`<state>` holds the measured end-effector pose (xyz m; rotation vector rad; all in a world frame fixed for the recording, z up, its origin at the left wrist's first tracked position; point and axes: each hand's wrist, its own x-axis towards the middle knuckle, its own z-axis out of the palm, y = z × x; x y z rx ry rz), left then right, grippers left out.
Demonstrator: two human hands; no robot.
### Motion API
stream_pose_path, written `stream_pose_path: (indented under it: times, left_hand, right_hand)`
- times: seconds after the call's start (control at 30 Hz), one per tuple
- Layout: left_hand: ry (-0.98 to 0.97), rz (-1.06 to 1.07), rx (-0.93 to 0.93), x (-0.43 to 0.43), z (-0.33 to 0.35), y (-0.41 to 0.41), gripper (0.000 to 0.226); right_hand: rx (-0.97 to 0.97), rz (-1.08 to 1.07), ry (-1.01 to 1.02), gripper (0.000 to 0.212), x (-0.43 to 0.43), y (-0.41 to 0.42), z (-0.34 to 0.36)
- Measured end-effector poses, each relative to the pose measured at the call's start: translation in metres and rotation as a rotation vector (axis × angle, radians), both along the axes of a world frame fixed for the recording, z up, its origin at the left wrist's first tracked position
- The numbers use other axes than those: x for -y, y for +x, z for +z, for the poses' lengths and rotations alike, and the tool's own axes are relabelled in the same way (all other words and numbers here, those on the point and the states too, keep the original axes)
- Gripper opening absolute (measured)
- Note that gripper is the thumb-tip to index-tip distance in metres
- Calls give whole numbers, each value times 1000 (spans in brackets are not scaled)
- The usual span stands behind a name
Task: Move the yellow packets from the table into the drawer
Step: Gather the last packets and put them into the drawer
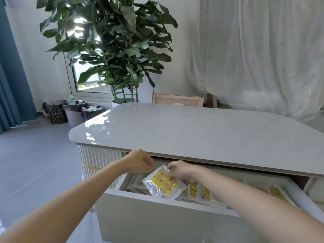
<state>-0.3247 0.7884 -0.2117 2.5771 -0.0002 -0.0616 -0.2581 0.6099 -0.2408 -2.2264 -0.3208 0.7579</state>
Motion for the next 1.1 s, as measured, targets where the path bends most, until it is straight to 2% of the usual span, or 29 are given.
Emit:
stream_pose_path:
  times: [0.13, 0.2, 0.3, 0.43, 0.6, 0.77, 0.87, 0.93, 1.1]
  left_hand:
    - [124, -45, -104, -5, -13, 0, 30]
    - [169, -54, -130, -7, -16, 1, 31]
    - [184, -45, -140, -10, -17, 4, 33]
    - [193, -56, -148, -11, -17, 9, 34]
    - [204, -59, -158, -7, -19, 8, 36]
    - [200, -50, -161, -4, -22, 0, 37]
    - [199, -56, -151, -1, -16, -5, 35]
    - [192, -64, -147, 1, -11, -8, 34]
    - [172, -84, -139, 12, -1, -15, 33]
  right_hand:
    - [-149, -203, 150, 35, -13, 10, -33]
    - [-227, -343, 272, 32, -22, 10, -42]
    - [-204, -514, 327, 20, -35, 22, -60]
    - [-205, -613, 328, 30, -37, 32, -74]
    - [-173, -525, 241, 41, -34, 32, -70]
    - [-281, -537, 408, 21, -27, 22, -54]
    - [-316, -533, 442, 32, -15, 14, -45]
    - [-286, -505, 400, 37, -4, 7, -36]
    - [-93, -331, 234, 33, 31, -14, -8]
